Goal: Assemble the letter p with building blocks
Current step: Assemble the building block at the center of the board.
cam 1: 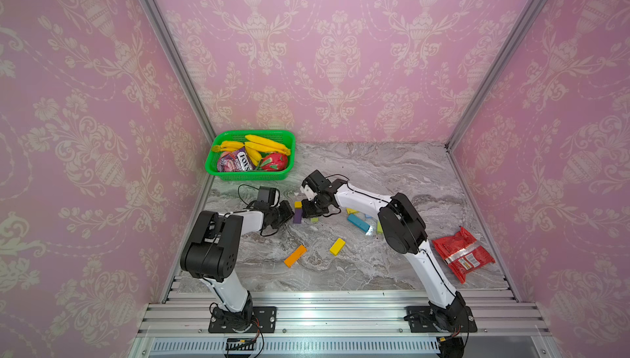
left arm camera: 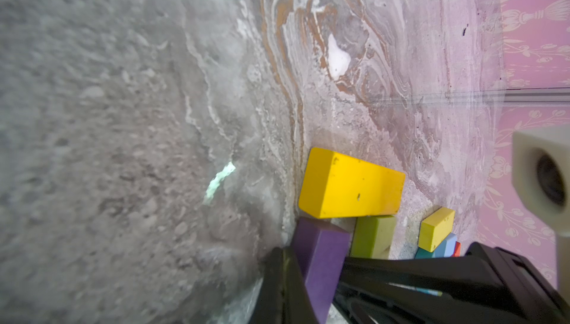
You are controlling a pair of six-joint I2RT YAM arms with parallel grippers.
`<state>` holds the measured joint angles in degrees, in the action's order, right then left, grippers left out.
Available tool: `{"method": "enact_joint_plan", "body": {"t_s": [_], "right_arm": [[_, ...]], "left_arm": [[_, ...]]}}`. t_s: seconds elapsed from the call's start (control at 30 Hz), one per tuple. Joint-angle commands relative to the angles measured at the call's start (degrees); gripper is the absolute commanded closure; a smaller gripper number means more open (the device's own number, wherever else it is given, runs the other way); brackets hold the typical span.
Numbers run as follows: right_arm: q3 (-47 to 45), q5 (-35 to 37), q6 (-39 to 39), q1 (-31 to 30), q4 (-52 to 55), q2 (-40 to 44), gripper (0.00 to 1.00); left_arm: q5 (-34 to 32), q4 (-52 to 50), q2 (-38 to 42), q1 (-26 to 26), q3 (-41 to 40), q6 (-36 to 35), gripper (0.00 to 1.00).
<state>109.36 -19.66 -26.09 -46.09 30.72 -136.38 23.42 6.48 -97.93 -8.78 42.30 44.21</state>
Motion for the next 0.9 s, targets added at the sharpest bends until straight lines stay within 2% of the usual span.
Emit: {"method": "enact_joint_plan", "body": {"t_s": [0.0,0.87], "right_arm": [[1.52,0.3,-0.89,0.36,1.09,-2.57,0.86],[0.37,0.54,-1.17,0.41,0.91,-1.65,0.84]], "left_arm": [[-1.8,-6.06,-0.46,0.16,-0.73,-1.85,1.0],[-2.72,-6.91,-0.26,0.25,-0.73,-2.14,1.0]]}}
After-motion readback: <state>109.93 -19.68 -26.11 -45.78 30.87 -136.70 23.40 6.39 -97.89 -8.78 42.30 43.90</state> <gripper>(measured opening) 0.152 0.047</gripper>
